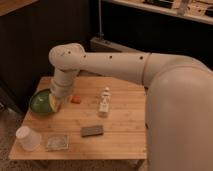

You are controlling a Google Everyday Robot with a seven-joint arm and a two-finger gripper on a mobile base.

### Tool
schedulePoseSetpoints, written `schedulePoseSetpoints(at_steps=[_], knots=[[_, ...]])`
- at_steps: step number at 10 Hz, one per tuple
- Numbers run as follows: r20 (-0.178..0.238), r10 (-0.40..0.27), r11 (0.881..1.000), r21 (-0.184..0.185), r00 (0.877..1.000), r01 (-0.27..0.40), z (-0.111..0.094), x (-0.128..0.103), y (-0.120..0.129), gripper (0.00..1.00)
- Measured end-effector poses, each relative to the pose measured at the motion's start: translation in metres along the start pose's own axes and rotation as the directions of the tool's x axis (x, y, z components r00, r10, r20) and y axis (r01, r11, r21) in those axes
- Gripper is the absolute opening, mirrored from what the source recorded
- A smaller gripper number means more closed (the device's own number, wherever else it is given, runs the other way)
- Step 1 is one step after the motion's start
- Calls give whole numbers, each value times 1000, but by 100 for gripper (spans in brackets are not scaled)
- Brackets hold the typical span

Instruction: Move the arm in a circular motion

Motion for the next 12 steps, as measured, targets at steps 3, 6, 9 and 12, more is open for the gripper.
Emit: schedulePoseSetpoints(at_steps=[3, 6, 9, 12], knots=[[111, -17, 991, 135, 994, 2, 1, -60, -41, 1], [172, 8, 966, 254, 985, -52, -6, -100, -100, 0], [204, 64, 921, 366, 977, -136, -10, -129, -169, 0], [246, 191, 852, 439, 950, -285, -29, -119, -257, 0]])
